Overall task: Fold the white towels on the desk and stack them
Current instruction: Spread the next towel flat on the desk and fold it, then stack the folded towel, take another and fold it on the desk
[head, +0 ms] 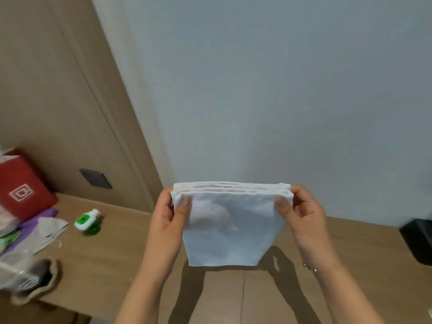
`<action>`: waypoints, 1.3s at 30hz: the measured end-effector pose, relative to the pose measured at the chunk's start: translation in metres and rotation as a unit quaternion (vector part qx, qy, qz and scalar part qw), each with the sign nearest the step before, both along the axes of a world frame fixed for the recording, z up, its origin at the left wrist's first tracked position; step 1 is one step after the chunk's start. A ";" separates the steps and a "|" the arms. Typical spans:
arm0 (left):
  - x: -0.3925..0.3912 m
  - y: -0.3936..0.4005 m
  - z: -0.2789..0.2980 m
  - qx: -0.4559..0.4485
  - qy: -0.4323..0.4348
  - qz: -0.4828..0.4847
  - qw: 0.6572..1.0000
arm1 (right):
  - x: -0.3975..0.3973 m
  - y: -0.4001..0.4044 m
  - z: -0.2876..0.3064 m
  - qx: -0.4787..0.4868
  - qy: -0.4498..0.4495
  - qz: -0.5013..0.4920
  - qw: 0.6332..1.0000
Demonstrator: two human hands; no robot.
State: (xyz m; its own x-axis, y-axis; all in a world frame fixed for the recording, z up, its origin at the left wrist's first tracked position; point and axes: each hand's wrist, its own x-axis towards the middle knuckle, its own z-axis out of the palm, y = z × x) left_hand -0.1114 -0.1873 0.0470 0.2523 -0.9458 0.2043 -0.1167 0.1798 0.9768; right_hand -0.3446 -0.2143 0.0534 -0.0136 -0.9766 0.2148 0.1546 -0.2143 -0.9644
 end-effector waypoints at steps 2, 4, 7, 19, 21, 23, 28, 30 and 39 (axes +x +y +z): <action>0.026 0.010 0.011 -0.022 -0.014 0.038 0.999 | 0.029 -0.002 0.007 -0.012 0.007 0.029 0.999; 0.050 0.023 0.020 -0.033 -0.020 0.077 0.996 | 0.057 -0.003 0.012 0.000 -0.006 0.071 0.997; 0.081 0.049 0.025 -0.030 -0.012 0.128 0.991 | 0.094 -0.008 0.015 0.011 0.000 0.159 0.987; 0.124 0.199 0.005 -0.001 0.036 0.425 0.905 | 0.238 0.020 -0.001 0.067 -0.012 0.466 0.882; 0.123 0.215 -0.001 -0.004 0.063 0.460 0.886 | 0.258 0.035 -0.003 0.083 -0.012 0.500 0.862; 0.129 0.232 -0.004 0.002 0.083 0.493 0.866 | 0.279 0.050 -0.005 0.101 -0.008 0.523 0.846; 0.164 0.281 -0.014 0.025 0.110 0.564 0.818 | 0.334 0.094 -0.015 0.120 0.018 0.573 0.811; 0.184 0.303 -0.021 0.030 0.124 0.581 0.804 | 0.360 0.114 -0.020 0.117 0.026 0.587 0.800; 0.269 0.408 -0.055 0.034 0.203 0.634 0.746 | 0.481 0.220 -0.049 0.118 0.081 0.646 0.750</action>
State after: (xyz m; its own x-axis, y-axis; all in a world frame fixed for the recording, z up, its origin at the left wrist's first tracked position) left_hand 0.1578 0.2202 -0.0084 0.9804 0.1004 -0.1693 0.1565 0.1240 0.9799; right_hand 0.1363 0.0058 0.0046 0.9841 -0.1634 -0.0695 -0.0369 0.1943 -0.9802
